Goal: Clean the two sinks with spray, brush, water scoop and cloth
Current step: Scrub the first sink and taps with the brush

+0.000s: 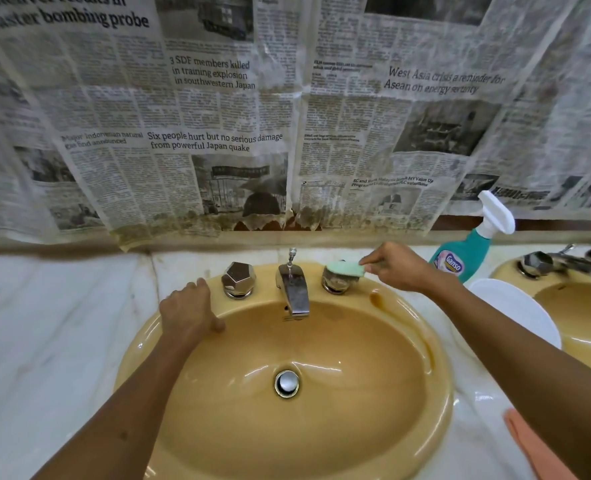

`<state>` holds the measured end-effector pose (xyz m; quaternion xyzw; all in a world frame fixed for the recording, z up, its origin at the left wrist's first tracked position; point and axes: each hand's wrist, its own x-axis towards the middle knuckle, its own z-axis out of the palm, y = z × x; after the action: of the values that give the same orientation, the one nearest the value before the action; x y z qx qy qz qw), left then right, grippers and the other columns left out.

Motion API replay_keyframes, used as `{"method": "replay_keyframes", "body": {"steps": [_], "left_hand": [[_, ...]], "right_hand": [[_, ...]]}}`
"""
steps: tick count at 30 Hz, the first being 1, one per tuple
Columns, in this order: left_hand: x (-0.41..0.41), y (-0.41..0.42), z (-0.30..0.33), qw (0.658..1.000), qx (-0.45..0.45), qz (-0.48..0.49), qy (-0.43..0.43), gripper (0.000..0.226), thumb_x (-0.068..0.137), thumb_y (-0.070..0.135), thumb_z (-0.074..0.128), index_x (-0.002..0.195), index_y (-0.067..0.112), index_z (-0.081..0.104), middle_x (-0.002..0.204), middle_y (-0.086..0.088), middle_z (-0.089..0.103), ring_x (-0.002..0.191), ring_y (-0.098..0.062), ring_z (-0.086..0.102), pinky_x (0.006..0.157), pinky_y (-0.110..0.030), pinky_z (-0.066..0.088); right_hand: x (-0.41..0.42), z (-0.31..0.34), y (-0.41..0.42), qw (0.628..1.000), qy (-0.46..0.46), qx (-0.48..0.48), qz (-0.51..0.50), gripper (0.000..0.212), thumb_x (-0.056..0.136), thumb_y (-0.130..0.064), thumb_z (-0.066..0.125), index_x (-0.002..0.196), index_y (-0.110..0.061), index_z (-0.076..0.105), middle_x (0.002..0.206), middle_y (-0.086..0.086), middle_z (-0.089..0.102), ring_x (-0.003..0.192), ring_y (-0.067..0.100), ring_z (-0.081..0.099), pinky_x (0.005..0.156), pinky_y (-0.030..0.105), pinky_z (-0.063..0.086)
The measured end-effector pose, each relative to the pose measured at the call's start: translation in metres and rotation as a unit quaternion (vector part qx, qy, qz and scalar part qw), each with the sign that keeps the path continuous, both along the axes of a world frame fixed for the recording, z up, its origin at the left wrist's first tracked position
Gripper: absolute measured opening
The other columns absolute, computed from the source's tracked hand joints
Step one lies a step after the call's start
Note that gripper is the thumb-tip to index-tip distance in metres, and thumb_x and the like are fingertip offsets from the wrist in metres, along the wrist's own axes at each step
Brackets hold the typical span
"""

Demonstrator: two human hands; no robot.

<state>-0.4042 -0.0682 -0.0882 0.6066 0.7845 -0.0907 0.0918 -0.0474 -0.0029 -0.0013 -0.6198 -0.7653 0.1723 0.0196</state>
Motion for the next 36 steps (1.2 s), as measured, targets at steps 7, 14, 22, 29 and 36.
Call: {"method": "replay_keyframes", "body": {"steps": [7, 14, 22, 29, 36], "left_hand": [[0.000, 0.001, 0.004, 1.000, -0.012, 0.008, 0.014, 0.080, 0.063, 0.062, 0.079, 0.123, 0.020, 0.047, 0.117, 0.001, 0.062, 0.110, -0.023, 0.059, 0.073, -0.031, 0.040], [0.001, 0.002, 0.001, 1.000, -0.008, 0.014, 0.004, 0.075, 0.062, 0.061, 0.079, 0.117, 0.021, 0.047, 0.112, -0.001, 0.062, 0.106, -0.025, 0.059, 0.074, -0.033, 0.041], [0.003, 0.002, 0.003, 1.000, -0.017, 0.013, 0.012, 0.075, 0.063, 0.061, 0.080, 0.117, 0.021, 0.047, 0.113, -0.003, 0.063, 0.106, -0.026, 0.058, 0.076, -0.034, 0.046], [0.008, 0.002, 0.009, 0.999, -0.026, 0.012, 0.023, 0.072, 0.064, 0.059, 0.081, 0.114, 0.020, 0.047, 0.110, -0.001, 0.063, 0.101, -0.025, 0.056, 0.069, -0.032, 0.038], [0.008, 0.002, 0.009, 0.999, -0.026, 0.007, 0.019, 0.073, 0.065, 0.059, 0.082, 0.116, 0.020, 0.047, 0.108, -0.001, 0.063, 0.091, -0.021, 0.052, 0.070, -0.032, 0.040]], "right_hand": [[0.000, 0.000, 0.007, 0.999, -0.006, 0.022, 0.040, 0.025, 0.094, -0.008, 0.059, 0.115, -0.011, 0.073, 0.122, 0.001, 0.069, 0.113, 0.023, 0.062, 0.094, 0.038, 0.050], [0.020, -0.043, -0.029, 0.954, 0.247, 0.007, -0.168, 0.015, 0.085, -0.009, 0.070, 0.098, -0.012, 0.078, 0.090, -0.004, 0.072, 0.088, 0.013, 0.063, 0.080, 0.024, 0.045], [-0.023, -0.081, -0.065, 0.779, 0.498, -0.035, -0.380, 0.029, 0.082, -0.006, 0.058, 0.054, -0.012, 0.057, 0.050, -0.001, 0.050, 0.052, 0.017, 0.044, 0.056, 0.027, 0.035], [-0.024, -0.091, -0.074, 0.766, 0.538, -0.042, -0.349, 0.030, 0.093, -0.006, 0.056, 0.063, -0.008, 0.060, 0.056, 0.004, 0.058, 0.046, 0.012, 0.050, 0.049, 0.023, 0.041], [-0.026, -0.093, -0.065, 0.785, 0.504, -0.002, -0.360, 0.031, 0.088, -0.012, 0.061, 0.057, -0.011, 0.062, 0.050, 0.000, 0.059, 0.050, 0.017, 0.053, 0.060, 0.033, 0.047]]}}
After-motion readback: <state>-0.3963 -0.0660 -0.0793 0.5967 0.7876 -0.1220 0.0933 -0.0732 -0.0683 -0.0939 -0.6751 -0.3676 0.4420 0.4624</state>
